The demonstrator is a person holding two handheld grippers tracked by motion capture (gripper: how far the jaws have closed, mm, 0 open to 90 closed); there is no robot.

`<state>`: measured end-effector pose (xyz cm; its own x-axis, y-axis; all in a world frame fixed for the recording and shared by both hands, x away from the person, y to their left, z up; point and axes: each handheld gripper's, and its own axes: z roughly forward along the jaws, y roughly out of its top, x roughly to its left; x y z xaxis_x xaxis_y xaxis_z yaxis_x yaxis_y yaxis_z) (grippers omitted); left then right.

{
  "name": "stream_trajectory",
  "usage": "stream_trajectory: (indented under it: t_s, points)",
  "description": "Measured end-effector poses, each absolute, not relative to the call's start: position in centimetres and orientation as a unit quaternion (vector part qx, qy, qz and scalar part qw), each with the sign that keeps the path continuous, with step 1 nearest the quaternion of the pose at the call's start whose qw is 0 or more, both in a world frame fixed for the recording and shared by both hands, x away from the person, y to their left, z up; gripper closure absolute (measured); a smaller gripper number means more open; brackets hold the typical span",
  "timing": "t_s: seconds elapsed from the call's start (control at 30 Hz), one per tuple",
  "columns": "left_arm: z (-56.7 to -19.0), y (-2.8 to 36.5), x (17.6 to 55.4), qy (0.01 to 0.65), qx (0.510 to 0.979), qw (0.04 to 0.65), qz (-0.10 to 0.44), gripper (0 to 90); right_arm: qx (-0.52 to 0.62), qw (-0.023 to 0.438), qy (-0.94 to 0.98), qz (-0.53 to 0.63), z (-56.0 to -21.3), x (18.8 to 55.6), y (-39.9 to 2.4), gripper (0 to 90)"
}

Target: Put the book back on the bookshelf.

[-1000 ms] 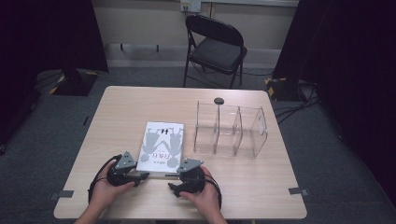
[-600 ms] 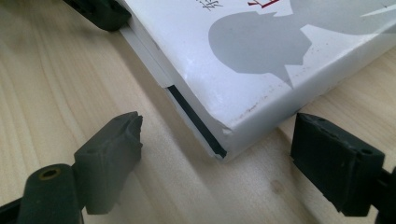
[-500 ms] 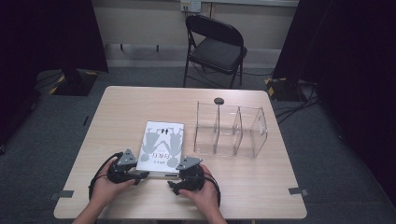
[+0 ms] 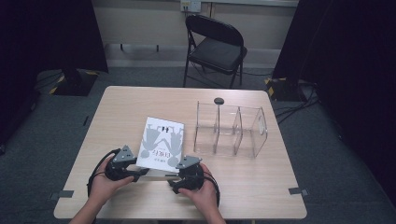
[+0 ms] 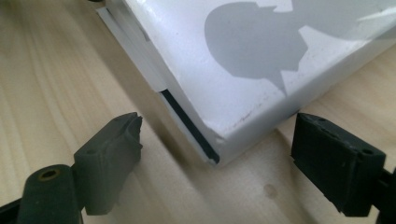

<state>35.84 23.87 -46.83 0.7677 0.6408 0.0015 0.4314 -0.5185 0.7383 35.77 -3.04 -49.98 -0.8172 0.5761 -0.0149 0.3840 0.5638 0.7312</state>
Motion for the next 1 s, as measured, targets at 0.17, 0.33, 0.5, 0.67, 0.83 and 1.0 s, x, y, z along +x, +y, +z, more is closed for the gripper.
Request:
stream_trajectory:
  t_s: [0.17, 0.33, 0.5, 0.67, 0.83, 1.0]
  points:
    - [-46.6, 23.9, 35.9, 0.311, 0.861, 0.378, 0.138, 44.7, 0.264, 0.160, 0.878, 0.366, -48.9, 35.7, -2.6, 14.8]
    - [-46.4, 23.8, 35.9, 0.310, 0.861, 0.380, 0.136, 45.0, 0.247, 0.180, 0.878, 0.369, -47.9, 35.8, -2.1, 14.8]
    - [-46.1, 23.9, 36.0, 0.306, 0.861, 0.385, 0.133, 46.8, 0.232, 0.202, 0.878, 0.368, -47.5, 35.9, -1.0, 13.0]
    - [-46.1, 23.7, 36.0, 0.304, 0.861, 0.386, 0.131, 47.6, 0.221, 0.213, 0.878, 0.367, -47.4, 36.3, 0.4, 10.8]
    - [-45.9, 23.6, 36.1, 0.305, 0.860, 0.387, 0.129, 47.7, 0.213, 0.232, 0.876, 0.365, -47.4, 36.5, 1.6, 10.5]
    - [-45.4, 23.5, 36.2, 0.301, 0.862, 0.387, 0.131, 47.6, 0.207, 0.251, 0.875, 0.358, -47.4, 36.3, 2.3, 10.4]
